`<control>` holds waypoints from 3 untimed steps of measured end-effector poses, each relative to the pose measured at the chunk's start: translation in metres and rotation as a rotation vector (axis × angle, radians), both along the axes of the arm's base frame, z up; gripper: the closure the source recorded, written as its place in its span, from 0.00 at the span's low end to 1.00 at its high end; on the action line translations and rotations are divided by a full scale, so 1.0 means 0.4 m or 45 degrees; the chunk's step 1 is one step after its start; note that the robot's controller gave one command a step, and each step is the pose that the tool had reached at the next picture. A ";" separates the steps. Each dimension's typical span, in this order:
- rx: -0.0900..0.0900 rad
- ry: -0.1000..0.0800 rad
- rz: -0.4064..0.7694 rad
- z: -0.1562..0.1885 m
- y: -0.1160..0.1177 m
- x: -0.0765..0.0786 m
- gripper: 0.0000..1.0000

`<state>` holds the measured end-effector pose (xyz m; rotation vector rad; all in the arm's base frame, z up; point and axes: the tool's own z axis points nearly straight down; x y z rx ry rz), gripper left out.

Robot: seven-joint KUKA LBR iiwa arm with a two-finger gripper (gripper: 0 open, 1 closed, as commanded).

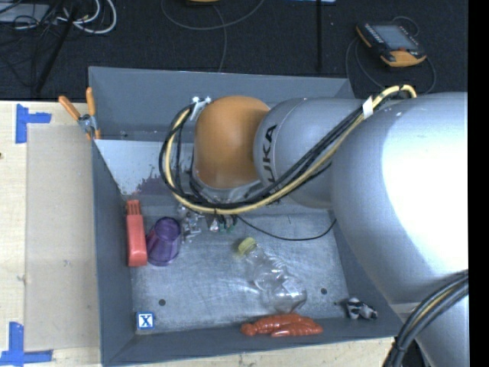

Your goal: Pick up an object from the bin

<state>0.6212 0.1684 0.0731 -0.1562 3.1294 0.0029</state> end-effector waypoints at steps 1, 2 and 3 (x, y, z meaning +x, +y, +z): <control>0.000 0.000 -0.001 0.000 0.000 0.000 1.00; -0.004 0.014 0.022 0.097 0.009 -0.047 1.00; -0.001 0.003 0.023 0.140 0.015 -0.037 1.00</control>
Offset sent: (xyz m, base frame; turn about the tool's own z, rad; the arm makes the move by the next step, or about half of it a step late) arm -0.0201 0.0048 0.0459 -0.0227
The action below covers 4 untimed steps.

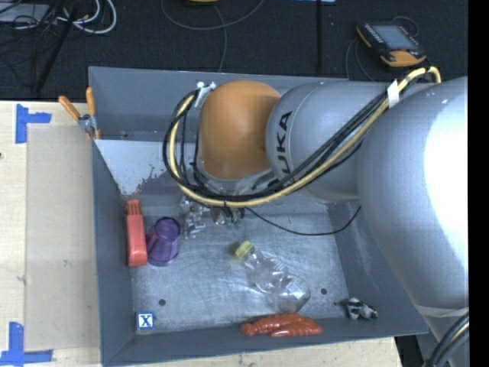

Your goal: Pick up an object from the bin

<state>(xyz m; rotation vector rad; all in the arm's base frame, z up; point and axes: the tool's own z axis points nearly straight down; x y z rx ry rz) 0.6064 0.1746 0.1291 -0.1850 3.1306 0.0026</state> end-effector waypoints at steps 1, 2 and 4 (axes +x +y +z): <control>-0.004 0.015 -0.039 0.108 0.025 0.001 1.00; -0.004 0.010 0.041 0.278 0.017 -0.021 1.00; -0.003 0.011 -0.432 0.049 0.009 -0.149 0.00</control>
Offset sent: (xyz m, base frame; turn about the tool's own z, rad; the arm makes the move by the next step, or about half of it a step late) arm -0.0209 -0.0009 0.1835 -0.1340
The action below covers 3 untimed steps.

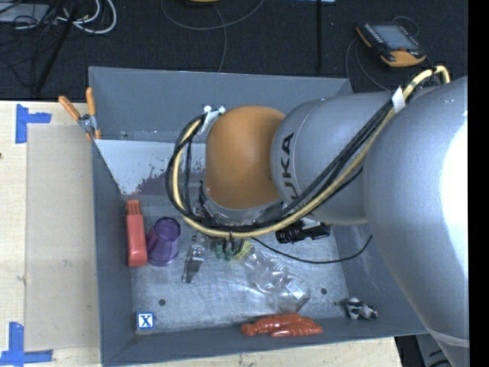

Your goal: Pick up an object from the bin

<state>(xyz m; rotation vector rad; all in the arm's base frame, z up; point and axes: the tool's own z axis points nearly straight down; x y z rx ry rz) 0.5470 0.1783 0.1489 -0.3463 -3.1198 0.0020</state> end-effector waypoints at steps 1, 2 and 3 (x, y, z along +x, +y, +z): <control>0.002 -0.007 -0.101 -0.023 0.022 0.023 0.00; 0.003 -0.005 -0.225 -0.136 0.060 0.046 0.00; -0.002 0.003 -0.207 -0.190 0.066 0.109 0.00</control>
Offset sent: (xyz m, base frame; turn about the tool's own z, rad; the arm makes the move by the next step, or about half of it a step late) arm 0.0229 0.0300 -0.0789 0.1411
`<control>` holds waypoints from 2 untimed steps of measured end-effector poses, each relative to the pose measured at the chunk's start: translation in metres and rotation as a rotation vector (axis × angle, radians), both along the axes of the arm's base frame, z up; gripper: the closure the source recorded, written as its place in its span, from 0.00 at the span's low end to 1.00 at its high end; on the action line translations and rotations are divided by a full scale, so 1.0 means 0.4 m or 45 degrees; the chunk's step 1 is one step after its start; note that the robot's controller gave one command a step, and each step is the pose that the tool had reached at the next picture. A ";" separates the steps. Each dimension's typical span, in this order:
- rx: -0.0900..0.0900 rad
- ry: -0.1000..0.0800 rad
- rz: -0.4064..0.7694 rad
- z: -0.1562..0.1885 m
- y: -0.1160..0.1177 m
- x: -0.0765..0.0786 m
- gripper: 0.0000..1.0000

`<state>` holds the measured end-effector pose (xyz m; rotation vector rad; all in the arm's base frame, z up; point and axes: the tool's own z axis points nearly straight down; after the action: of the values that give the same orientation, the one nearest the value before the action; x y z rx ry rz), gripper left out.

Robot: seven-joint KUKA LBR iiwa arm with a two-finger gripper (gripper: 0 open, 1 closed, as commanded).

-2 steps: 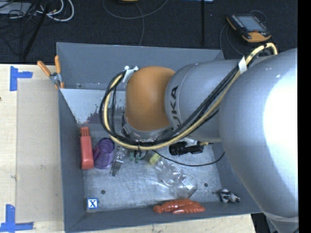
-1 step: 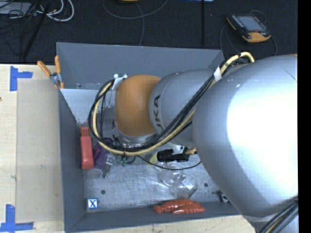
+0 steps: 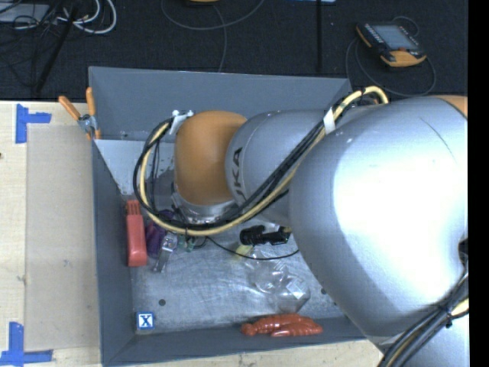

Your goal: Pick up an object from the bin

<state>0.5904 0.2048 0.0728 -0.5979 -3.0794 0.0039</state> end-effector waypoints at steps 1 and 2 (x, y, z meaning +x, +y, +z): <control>-0.003 -0.002 -0.224 0.095 0.061 -0.068 1.00; -0.003 -0.002 -0.223 0.095 0.061 -0.068 1.00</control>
Offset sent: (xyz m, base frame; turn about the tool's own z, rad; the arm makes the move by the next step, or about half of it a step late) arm 0.0000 0.0000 0.0000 0.0000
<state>0.5632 0.2291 0.1109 -0.8660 -3.0172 0.0063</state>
